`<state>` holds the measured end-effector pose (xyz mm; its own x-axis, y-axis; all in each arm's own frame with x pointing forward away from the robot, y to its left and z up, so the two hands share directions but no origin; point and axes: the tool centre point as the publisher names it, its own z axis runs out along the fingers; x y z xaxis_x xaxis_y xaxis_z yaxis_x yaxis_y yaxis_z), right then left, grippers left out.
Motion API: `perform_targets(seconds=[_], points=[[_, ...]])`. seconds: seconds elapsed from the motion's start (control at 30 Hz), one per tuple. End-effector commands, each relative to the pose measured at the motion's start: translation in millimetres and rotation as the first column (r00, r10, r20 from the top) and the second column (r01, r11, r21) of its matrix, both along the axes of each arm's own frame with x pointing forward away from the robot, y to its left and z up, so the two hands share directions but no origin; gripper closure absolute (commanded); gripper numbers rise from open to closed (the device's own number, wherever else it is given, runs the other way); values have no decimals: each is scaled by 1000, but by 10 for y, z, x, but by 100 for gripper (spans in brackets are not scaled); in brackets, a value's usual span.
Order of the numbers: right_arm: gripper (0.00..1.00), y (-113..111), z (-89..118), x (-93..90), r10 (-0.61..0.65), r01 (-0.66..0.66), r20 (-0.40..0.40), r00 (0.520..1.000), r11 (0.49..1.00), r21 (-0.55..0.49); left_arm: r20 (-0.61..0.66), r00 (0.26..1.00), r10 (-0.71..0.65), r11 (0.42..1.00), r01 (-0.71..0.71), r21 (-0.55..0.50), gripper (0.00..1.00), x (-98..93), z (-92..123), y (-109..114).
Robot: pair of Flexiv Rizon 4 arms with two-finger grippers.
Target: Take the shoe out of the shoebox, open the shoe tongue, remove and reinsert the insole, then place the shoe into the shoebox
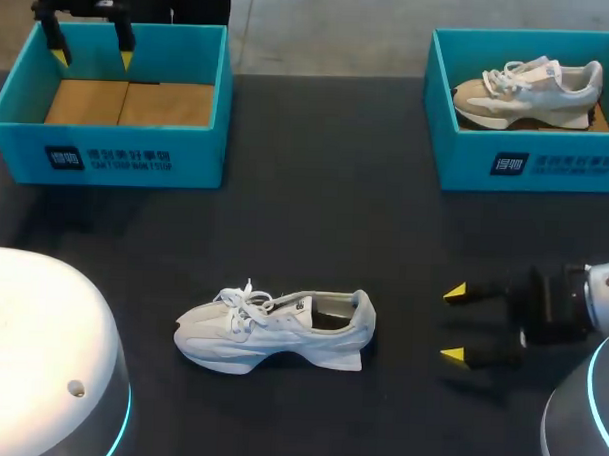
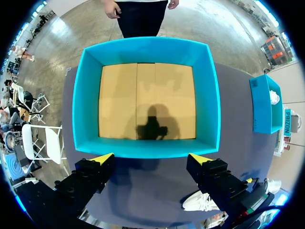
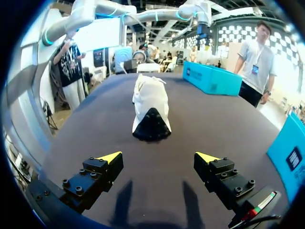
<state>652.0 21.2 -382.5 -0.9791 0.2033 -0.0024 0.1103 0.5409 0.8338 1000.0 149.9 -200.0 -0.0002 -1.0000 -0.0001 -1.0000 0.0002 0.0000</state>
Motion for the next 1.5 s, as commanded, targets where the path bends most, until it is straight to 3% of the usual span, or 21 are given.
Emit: perform_targets(seconds=[0.03, 0.2, 0.57, 1.17, 1.5], points=[[0, -63, -191, 77, 18, -17, -13, 1000, 998, 60, 0, 1000, 0, 1000, 0, 0, 0, 0, 0, 0], [0, -68, -219, 91, 26, -26, 4, 1000, 993, 116, 0, 1000, 0, 1000, 0, 0, 0, 0, 0, 0], [0, 88, -234, 68, 39, -41, 22, 999, 990, 132, 0, 1000, 0, 1000, 0, 0, 0, 0, 0, 0], [0, 854, -224, -28, 19, -22, 14, 1000, 984, 179, 0, 1000, 0, 1000, 0, 0, 0, 0, 0, 0], [0, 1097, -245, 13, 12, -12, 1, 1000, 979, 202, 0, 1000, 0, 1000, 0, 0, 0, 0, 0, 0]])
